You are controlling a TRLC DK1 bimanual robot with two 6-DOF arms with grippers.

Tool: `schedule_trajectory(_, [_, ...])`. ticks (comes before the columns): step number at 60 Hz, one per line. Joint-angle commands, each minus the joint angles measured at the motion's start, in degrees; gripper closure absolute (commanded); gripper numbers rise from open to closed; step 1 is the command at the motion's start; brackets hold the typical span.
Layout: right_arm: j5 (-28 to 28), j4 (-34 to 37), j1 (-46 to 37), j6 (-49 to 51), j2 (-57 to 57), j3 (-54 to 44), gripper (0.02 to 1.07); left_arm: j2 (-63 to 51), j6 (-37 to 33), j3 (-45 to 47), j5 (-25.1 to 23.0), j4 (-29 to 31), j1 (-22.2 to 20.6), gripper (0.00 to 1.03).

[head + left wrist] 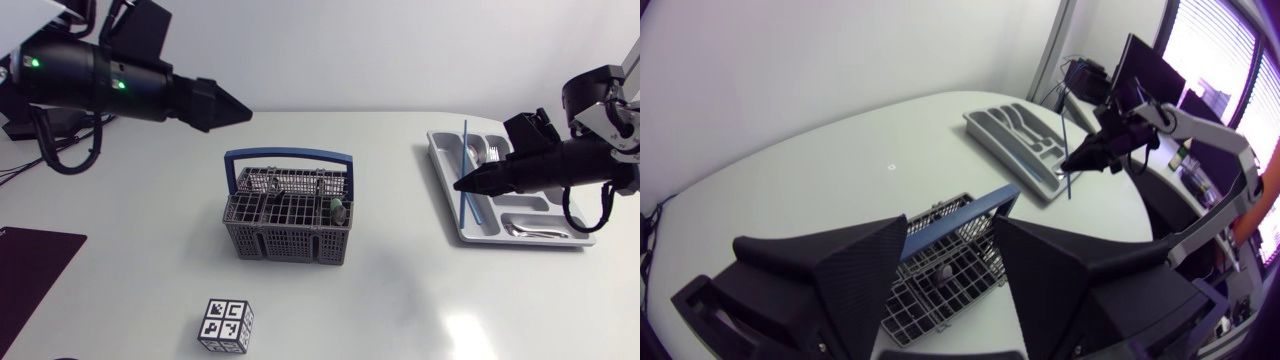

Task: Transfer all utensils from the basket to the drawer tray.

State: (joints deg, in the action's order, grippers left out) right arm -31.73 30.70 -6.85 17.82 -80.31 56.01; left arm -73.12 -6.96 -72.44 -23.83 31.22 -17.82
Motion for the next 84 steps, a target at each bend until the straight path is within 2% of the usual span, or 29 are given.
schedule_trajectory(1, [1.8,-1.1,-2.3,-0.2,-5.1,3.1,1.02,1.4,-2.8,2.8,3.9,0.5,-3.0,0.41])
schedule_trajectory(13, [9.2,-4.2,-4.5,-2.5,-14.2,7.1,1.01,1.3,-3.3,5.6,13.0,0.5,-7.8,0.41])
schedule_trajectory(17, [12.6,-4.5,-4.7,-3.1,-16.9,9.0,1.01,1.2,-3.3,5.7,14.7,1.0,-8.8,0.41])
schedule_trajectory(35, [19.2,-4.5,-4.4,-6.3,-25.5,14.4,0.98,-0.7,-3.0,5.6,23.1,3.8,-15.0,0.41])
schedule_trajectory(40, [20.3,-4.4,-4.0,-6.9,-26.5,14.9,0.89,-1.8,-2.7,5.6,25.0,4.0,-16.5,0.41])
schedule_trajectory(43, [20.6,-4.3,-3.8,-7.2,-26.6,14.9,0.77,-2.2,-2.7,5.6,25.9,4.3,-17.2,0.41])
schedule_trajectory(47, [21.4,-4.0,-3.4,-7.3,-26.6,14.7,0.55,-2.5,-2.9,5.9,27.8,4.4,-18.5,0.41])
schedule_trajectory(51, [22.0,-3.5,-3.0,-7.3,-26.3,14.5,0.36,-2.5,-3.1,6.3,29.9,4.5,-19.3,0.41])
schedule_trajectory(57, [23.6,-2.2,-2.1,-7.2,-25.3,14.1,0.2,-2.7,-2.9,6.4,32.6,5.1,-20.2,0.41])
schedule_trajectory(69, [25.9,0.9,1.7,-9.5,-22.0,13.6,0.17,-4.2,-1.0,6.6,39.1,5.3,-23.5,0.41])
schedule_trajectory(77, [26.8,0.9,5.0,-10.3,-18.7,11.8,0.17,-5.5,0.0,7.0,39.9,4.7,-24.6,0.41])
schedule_trajectory(84, [27.3,1.6,7.5,-11.1,-16.3,10.8,0.17,-6.9,-0.2,9.0,42.5,1.9,-26.0,0.41])
